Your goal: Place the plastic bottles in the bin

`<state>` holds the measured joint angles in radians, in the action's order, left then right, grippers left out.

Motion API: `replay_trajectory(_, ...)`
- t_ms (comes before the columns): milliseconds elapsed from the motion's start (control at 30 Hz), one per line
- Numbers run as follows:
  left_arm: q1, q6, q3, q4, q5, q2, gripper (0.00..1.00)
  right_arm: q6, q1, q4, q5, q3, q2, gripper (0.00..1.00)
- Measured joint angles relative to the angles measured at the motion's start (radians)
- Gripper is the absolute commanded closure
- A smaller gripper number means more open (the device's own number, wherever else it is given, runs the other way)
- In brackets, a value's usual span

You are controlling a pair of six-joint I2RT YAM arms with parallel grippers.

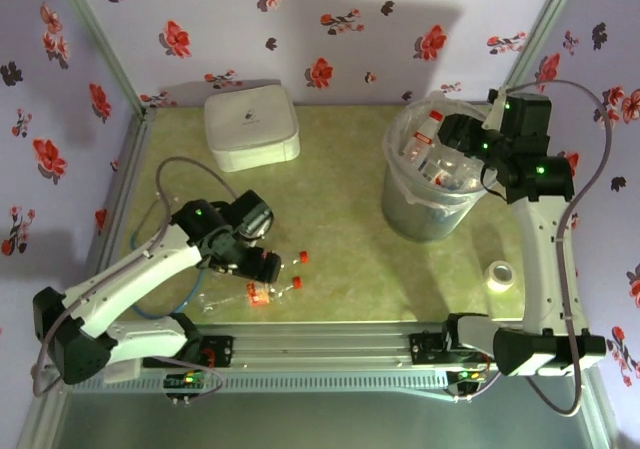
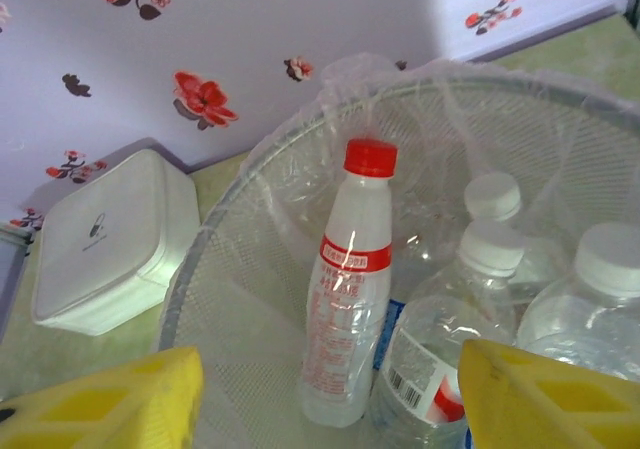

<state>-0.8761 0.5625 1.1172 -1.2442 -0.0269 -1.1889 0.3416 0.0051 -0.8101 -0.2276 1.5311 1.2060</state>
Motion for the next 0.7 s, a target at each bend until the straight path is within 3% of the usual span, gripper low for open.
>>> replay_trajectory(267, -0.147, 0.058, -0.09, 0.001, 0.043, -0.115, 0.02, 0.003, 0.0, 0.007, -0.049, -0.024, 0.0, 0.3)
replay_trajectory(467, -0.15, 0.067, -0.191, 0.072, 0.134, -0.18, 0.0, 0.002, 0.0, 0.013, -0.054, -0.038, -0.002, 0.3)
replay_trajectory(700, -0.15, 0.066, -0.286, 0.174, 0.154, -0.186, 0.03, -0.001, 0.0, 0.013, -0.054, -0.04, -0.002, 0.3)
